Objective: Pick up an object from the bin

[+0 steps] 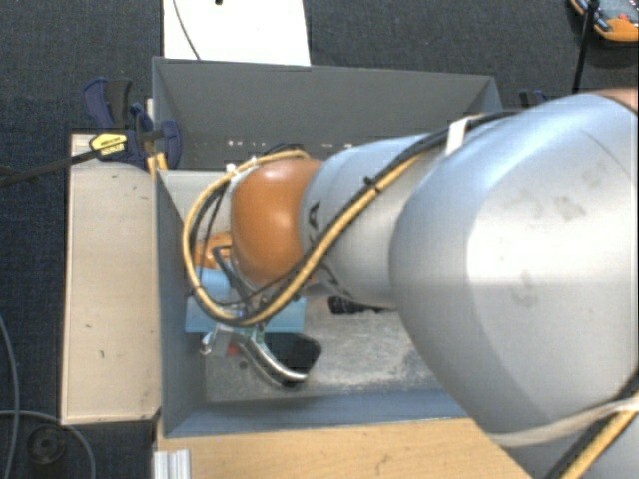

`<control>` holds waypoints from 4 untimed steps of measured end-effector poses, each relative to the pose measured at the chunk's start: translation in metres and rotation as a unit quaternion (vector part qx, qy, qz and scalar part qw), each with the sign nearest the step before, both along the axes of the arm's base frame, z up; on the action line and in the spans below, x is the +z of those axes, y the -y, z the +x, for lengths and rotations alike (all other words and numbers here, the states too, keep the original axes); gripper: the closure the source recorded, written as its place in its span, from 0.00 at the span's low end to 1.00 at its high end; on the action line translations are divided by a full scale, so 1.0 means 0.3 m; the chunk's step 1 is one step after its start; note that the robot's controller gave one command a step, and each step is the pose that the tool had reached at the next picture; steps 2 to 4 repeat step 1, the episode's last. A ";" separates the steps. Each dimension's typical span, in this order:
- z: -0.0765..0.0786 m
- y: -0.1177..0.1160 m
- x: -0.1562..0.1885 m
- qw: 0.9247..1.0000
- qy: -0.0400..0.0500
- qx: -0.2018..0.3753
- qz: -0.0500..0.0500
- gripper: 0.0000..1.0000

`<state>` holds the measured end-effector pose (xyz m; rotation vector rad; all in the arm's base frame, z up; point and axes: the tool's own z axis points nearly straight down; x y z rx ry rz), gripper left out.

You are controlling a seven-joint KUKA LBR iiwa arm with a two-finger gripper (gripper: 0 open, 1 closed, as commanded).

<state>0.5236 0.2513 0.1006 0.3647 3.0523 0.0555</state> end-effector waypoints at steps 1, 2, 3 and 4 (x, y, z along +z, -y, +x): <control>0.000 0.000 0.000 1.000 0.000 0.000 0.000 1.00; 0.000 0.000 0.000 1.000 0.000 0.000 0.000 1.00; 0.000 0.000 0.000 1.000 0.000 0.000 0.000 1.00; 0.000 0.000 0.000 1.000 0.000 0.000 0.000 1.00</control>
Offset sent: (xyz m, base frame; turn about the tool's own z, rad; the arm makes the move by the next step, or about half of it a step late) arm 0.0001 0.0000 0.0703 -0.0014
